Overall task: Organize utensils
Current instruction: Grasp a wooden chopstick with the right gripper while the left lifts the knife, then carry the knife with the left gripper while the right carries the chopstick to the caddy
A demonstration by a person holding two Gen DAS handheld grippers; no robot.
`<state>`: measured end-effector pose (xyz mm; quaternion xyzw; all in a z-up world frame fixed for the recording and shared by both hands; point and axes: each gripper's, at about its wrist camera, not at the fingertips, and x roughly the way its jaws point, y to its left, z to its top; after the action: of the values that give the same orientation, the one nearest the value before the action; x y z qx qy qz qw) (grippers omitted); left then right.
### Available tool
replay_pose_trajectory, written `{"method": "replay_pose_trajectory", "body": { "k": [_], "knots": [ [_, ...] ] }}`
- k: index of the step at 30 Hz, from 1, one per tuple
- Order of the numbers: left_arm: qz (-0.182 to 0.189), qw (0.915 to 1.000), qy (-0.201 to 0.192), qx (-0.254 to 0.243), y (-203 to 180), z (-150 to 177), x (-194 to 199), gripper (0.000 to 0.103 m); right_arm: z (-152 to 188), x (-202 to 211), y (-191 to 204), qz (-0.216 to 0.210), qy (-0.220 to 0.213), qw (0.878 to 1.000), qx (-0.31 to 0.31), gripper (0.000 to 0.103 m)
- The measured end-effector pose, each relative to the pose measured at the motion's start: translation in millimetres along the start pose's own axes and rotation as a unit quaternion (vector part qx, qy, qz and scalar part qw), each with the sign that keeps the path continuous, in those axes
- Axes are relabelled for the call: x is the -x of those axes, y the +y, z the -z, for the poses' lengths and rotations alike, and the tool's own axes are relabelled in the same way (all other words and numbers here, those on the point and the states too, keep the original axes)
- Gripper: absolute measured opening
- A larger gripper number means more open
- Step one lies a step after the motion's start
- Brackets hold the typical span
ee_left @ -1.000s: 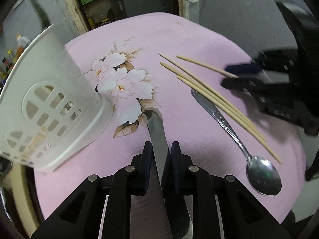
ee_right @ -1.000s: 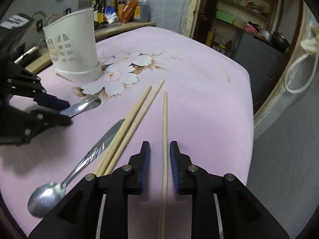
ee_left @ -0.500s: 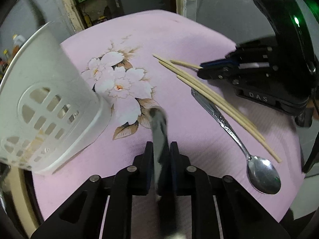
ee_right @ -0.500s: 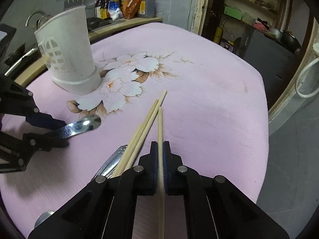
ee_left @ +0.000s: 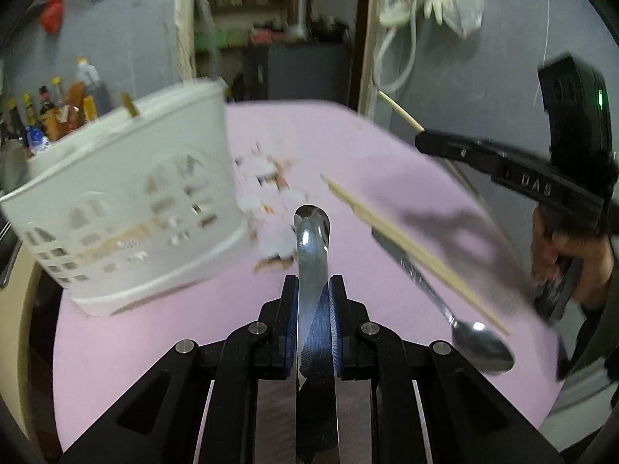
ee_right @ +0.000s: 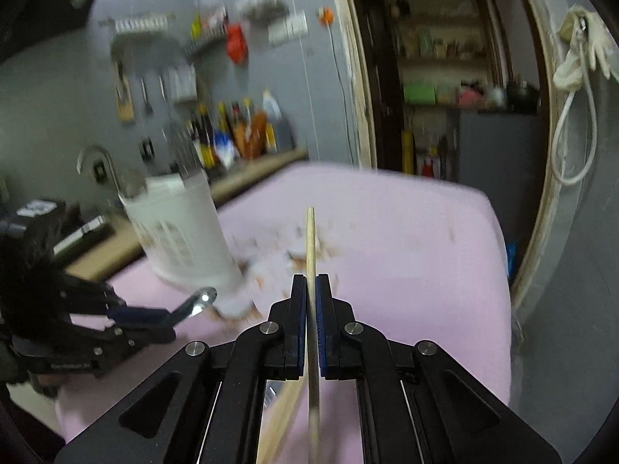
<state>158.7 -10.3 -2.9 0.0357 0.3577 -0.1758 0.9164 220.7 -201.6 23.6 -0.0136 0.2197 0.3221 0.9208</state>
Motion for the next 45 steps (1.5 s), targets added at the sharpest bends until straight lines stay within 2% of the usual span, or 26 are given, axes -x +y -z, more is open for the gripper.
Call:
{"method": "replay_pose_trajectory", "body": {
  "k": [5, 10, 19, 25, 29, 34, 41, 45],
  "knots": [
    [-0.007, 0.9972, -0.071, 0.025, 6.9, 0.6, 26.9, 0.012, -7.9, 3.1, 13.5, -0.014, -0.052, 0.999, -0.002, 0.003],
    [-0.015, 0.9886, -0.142, 0.047, 10.0, -3.4, 55.1, 0.012, -18.3, 5.5, 28.8, -0.043, -0.089, 0.995, -0.01, 0.003],
    [-0.033, 0.9729, -0.217, 0.074, 29.1, -34.3, 94.7, 0.012, -50.2, 2.0, 60.7, -0.082, -0.139, 0.987, -0.004, 0.003],
    [-0.041, 0.961, -0.255, 0.099, 68.9, -56.3, 112.2, 0.012, -80.4, -3.8, 80.2, -0.113, -0.177, 0.978, -0.015, 0.003],
    [-0.051, 0.9517, -0.277, 0.122, 100.9, -69.4, 119.8, 0.012, -96.2, -14.9, 93.7, -0.124, -0.203, 0.971, -0.03, 0.003],
    [-0.058, 0.938, -0.309, 0.147, 140.5, -80.8, 122.0, 0.012, -112.4, -36.4, 116.8, -0.11, -0.243, 0.964, -0.02, 0.003],
    [-0.077, 0.9103, -0.349, 0.209, 187.4, -78.7, 115.7, 0.012, -118.1, -60.6, 129.4, -0.081, -0.277, 0.957, -0.015, 0.003],
    [-0.09, 0.8954, -0.367, 0.236, 200.2, -69.4, 112.2, 0.012, -113.8, -68.8, 131.7, -0.051, -0.295, 0.954, -0.007, 0.003]
  ]
}}
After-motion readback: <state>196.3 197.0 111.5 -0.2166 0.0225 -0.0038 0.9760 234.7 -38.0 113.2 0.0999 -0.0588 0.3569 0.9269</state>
